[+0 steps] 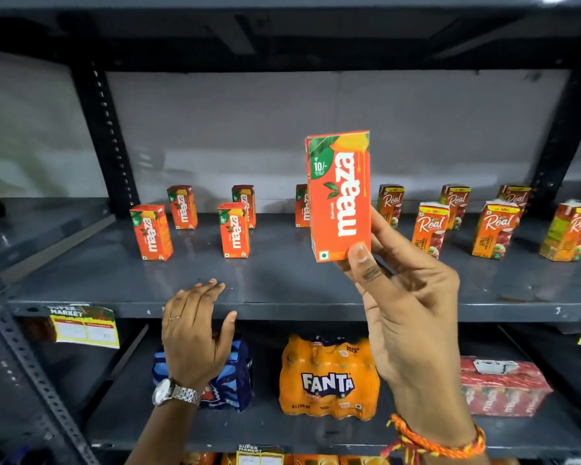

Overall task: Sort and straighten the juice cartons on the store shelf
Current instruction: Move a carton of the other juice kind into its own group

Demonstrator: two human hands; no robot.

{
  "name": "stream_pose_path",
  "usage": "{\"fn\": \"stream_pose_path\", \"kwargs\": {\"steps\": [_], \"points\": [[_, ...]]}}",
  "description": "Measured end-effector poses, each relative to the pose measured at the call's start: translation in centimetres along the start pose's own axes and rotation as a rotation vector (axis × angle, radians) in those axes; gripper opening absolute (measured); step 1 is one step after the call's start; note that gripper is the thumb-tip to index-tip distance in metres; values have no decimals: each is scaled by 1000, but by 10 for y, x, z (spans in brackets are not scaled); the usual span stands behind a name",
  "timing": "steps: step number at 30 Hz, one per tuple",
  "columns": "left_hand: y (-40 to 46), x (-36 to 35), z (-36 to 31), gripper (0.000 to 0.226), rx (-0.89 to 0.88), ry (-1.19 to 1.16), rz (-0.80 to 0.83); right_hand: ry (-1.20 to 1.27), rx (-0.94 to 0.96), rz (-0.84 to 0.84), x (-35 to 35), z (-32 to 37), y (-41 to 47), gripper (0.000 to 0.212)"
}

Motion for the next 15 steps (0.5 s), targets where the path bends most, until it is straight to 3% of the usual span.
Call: {"fn": "stream_pose_path", "kwargs": {"steps": [4,10,15], "points": [[-1,0,1,46,6,-12,2,25,-54,-6,-1,-1,1,45],[-2,4,0,43,-10,-31,-2,213,-298,122,-7,-22,14,32],[1,5,-2,42,-3,-34,21,13,-405,98,-3,-61,59,11]]}}
Point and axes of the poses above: each hand's wrist, its own y-axis towards the middle knuckle, its own x-axis out of the back of the hand, z = x × y, the point moved 5 cm from there along y, towards the middle knuckle, and after that the axes turned 15 degrees about -y, right-handed, at the moved point
